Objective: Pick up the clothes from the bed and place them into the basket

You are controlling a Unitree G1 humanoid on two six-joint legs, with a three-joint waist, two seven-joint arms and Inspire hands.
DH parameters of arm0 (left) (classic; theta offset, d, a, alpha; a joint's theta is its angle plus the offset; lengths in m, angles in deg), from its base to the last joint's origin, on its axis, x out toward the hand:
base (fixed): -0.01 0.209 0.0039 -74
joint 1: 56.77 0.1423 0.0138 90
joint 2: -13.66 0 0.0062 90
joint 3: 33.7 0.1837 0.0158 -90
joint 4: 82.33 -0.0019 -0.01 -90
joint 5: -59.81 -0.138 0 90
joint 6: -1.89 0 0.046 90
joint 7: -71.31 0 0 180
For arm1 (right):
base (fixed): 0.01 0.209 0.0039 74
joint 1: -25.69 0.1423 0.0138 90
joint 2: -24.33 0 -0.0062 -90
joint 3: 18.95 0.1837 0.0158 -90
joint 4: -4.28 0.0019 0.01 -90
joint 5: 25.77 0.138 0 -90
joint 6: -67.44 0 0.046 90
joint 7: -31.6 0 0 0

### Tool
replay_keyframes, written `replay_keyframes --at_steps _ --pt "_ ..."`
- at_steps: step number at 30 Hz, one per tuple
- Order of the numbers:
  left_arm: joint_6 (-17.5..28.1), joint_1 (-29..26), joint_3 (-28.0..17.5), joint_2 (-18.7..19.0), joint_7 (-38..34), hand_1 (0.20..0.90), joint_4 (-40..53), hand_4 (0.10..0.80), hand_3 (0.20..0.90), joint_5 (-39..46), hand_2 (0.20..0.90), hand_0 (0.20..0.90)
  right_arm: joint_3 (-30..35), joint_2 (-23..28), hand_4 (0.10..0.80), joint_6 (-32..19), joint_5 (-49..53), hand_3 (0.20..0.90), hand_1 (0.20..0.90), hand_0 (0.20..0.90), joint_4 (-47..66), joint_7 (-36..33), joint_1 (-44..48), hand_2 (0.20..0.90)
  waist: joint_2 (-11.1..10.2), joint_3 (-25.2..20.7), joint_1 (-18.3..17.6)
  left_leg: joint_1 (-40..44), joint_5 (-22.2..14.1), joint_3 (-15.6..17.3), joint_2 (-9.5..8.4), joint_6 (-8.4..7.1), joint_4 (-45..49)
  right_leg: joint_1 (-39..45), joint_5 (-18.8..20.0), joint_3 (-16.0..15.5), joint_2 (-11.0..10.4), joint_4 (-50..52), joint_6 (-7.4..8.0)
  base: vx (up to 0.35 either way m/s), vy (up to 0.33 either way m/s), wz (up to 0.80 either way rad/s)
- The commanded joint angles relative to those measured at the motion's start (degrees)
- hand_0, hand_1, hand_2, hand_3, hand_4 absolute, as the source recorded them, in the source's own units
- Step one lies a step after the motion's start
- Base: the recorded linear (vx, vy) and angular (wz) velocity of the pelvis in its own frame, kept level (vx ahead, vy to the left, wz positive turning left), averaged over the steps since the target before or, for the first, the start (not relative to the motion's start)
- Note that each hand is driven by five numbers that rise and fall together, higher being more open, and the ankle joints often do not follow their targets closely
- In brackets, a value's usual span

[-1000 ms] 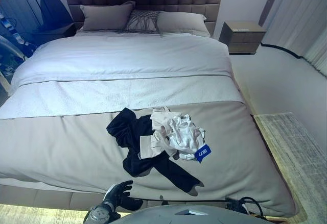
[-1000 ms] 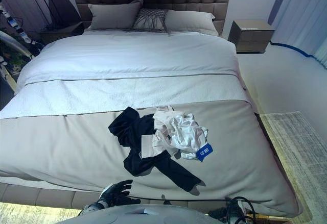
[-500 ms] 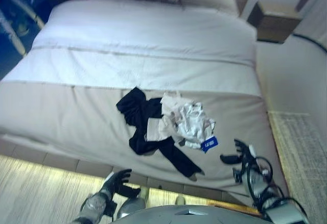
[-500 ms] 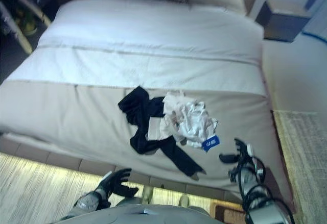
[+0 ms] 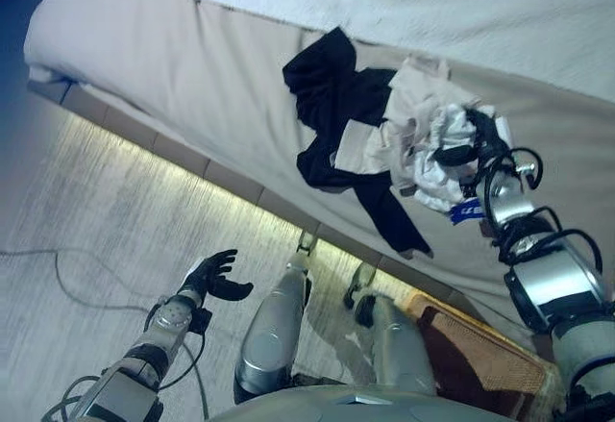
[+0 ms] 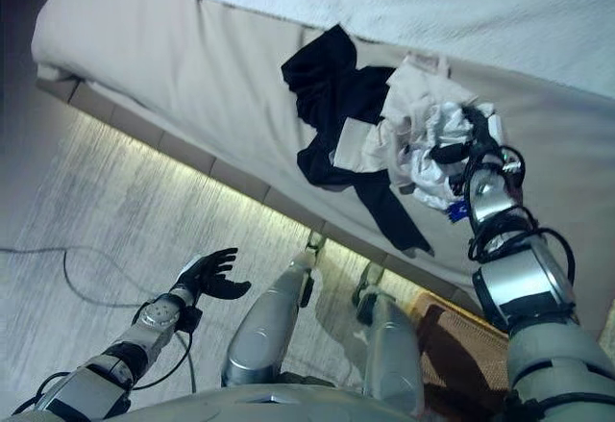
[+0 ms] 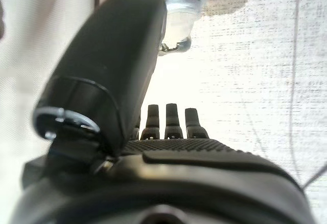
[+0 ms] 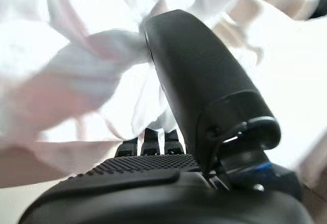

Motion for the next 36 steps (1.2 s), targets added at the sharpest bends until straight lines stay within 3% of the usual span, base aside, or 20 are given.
replay_keyframes --at_steps 1,6,7,8,9,17,22,23,25,32,36 --pt "0.40 2.30 -0.34 2.34 -0.35 0.900 2.80 0.800 0.900 1.85 0.900 0.900 -3.94 4.17 0.800 5.67 -2.96 0.900 0.900 0.900 1.06 1.77 -1.93 0.900 1.12 -2.71 -0.03 -5.97 -8.56 5.39 -2.49 5.71 12.43 -2.66 7.60 -0.98 -1.29 -3.35 1.39 -0.025 0.038 0.08" --pt "-0.57 1.71 -1.12 3.82 0.63 0.900 4.69 0.800 0.900 3.42 0.900 0.900 -4.51 2.82 0.800 12.39 -7.31 0.900 0.900 0.900 -3.36 1.68 -2.70 0.900 3.23 -1.73 0.44 -7.91 -9.52 5.36 -2.93 6.50 15.96 -4.86 5.71 -1.11 -2.39 1.43 0.57 -0.018 0.037 0.07" --pt "-0.75 1.61 -1.22 3.93 0.75 0.900 5.21 0.800 0.900 3.14 0.900 0.900 -4.06 2.49 0.569 13.29 -7.73 0.669 0.702 0.702 -4.09 1.96 -2.92 0.702 3.71 -1.51 0.59 -8.09 -9.65 5.31 -3.09 6.54 16.55 -4.91 5.50 -1.26 -2.70 2.14 0.47 0.000 0.000 0.00" --pt "-0.82 1.56 -1.18 4.00 0.82 0.900 5.33 0.800 0.900 3.11 0.900 0.900 -3.98 2.45 0.569 13.30 -7.77 0.669 0.702 0.702 -4.28 1.77 -2.91 0.702 3.79 -1.47 0.60 -8.12 -9.71 5.32 -3.12 6.52 16.74 -4.89 5.45 -1.30 -2.76 2.26 0.44 -0.004 0.021 0.06" --pt "-1.03 1.40 -1.21 4.37 1.57 0.900 5.80 0.800 0.900 3.17 0.900 0.900 -3.52 2.38 0.100 13.26 -6.55 0.200 0.300 0.300 -5.07 0.13 -2.83 0.300 4.14 -1.48 0.71 -8.17 -9.96 5.32 -3.34 6.45 17.45 -4.54 5.23 -1.41 -2.80 2.57 0.14 0.005 0.013 0.07" --pt "-0.07 2.70 -0.46 4.32 1.78 0.900 6.95 0.800 0.900 1.64 0.900 0.900 0.99 3.30 0.100 10.57 -2.00 0.200 0.300 0.300 -4.66 -6.55 -3.91 0.300 3.67 -2.30 0.56 -3.96 -9.91 5.07 -3.36 5.64 14.80 1.05 5.77 -1.79 -1.16 -1.92 -0.22 0.009 -0.002 0.02" --pt "1.36 3.82 -0.22 3.49 1.12 0.900 6.32 0.800 0.900 0.62 0.900 0.900 4.83 4.97 0.100 9.44 1.86 0.200 0.300 0.300 -4.17 -8.97 -6.25 0.300 2.02 -3.75 0.07 1.18 -9.43 5.15 -2.19 4.76 10.05 6.76 6.84 -1.33 0.03 -7.80 0.43 0.026 -0.028 -0.05" --pt "1.45 4.17 -0.24 3.45 1.24 0.900 6.42 0.800 0.900 -0.02 0.900 0.900 6.17 5.47 0.100 8.34 3.43 0.200 0.300 0.300 -4.03 -9.63 -7.32 0.300 1.63 -4.23 -0.13 2.20 -7.10 5.50 -1.86 4.77 7.71 8.02 8.99 -2.11 0.12 -10.35 0.24 -0.043 0.001 -0.12" --pt "2.30 5.27 0.02 3.05 0.63 0.900 5.81 0.800 0.900 -0.61 0.900 0.900 8.00 6.26 0.100 6.78 6.24 0.200 0.300 0.300 -3.80 -10.08 -8.92 0.300 0.82 -5.43 -0.45 5.21 -6.87 5.79 -1.06 4.34 4.69 10.80 9.55 -1.82 0.44 -13.27 0.85 0.014 -0.005 -0.10" --pt "2.99 10.04 -2.86 1.73 -0.45 0.900 3.57 0.800 0.900 -3.87 0.900 0.900 18.96 5.98 0.100 -1.96 18.02 0.200 0.300 0.300 2.91 -6.38 -17.72 0.300 -2.07 -12.17 -3.09 18.09 -5.39 8.34 1.72 3.00 -8.16 21.32 11.07 0.81 1.51 -22.94 3.36 0.104 0.031 -0.10" --pt "3.42 12.83 -4.52 -0.36 -1.65 0.900 2.49 0.800 0.900 -5.27 0.900 0.900 24.17 0.21 0.100 -6.36 28.68 0.200 0.300 0.300 14.70 -1.46 -25.83 0.300 -3.16 -16.42 -6.22 23.45 -4.46 10.14 2.69 2.73 -13.58 24.27 12.77 3.53 2.34 -26.59 4.14 0.108 0.045 -0.23"
